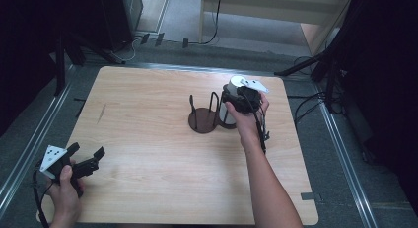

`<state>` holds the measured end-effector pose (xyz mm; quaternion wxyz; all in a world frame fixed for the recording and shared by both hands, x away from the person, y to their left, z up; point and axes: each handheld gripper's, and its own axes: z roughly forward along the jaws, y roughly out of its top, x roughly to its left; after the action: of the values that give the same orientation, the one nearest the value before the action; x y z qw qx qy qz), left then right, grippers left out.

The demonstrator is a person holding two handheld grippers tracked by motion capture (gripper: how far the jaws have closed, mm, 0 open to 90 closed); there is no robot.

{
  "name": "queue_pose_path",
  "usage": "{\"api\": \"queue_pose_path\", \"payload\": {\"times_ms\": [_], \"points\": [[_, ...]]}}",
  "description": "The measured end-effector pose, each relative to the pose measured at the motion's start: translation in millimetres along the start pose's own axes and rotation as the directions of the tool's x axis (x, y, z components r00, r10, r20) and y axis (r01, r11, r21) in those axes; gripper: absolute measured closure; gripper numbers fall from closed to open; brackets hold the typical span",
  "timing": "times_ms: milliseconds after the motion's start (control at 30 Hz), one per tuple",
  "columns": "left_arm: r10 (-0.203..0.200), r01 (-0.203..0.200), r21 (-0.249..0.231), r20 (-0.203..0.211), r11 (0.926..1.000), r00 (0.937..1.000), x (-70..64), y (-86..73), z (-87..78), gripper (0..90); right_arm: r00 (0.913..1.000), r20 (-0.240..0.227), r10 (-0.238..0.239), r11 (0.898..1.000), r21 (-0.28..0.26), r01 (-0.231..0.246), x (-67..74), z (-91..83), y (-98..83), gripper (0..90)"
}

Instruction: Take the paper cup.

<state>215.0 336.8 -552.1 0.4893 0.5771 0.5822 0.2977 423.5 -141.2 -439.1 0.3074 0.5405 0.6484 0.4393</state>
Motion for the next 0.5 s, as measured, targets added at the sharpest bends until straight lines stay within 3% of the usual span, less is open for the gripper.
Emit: {"api": "queue_pose_path", "payload": {"times_ms": [133,500], "points": [[0.0,0.0,-0.001,0.001,1.0,1.0,0.0,0.0,0.2,2.8,0.9997,0.013,-0.023,1.0,-0.007,0.023,1.6,-0.5,0.7,26.2],[-0.001,0.001,-0.001,0.002,1.0,1.0,0.2,0.0,0.2,2.8,0.9995,0.03,-0.009,1.0,-0.018,0.01,-0.8,-2.4,3.8,26.9]]}}
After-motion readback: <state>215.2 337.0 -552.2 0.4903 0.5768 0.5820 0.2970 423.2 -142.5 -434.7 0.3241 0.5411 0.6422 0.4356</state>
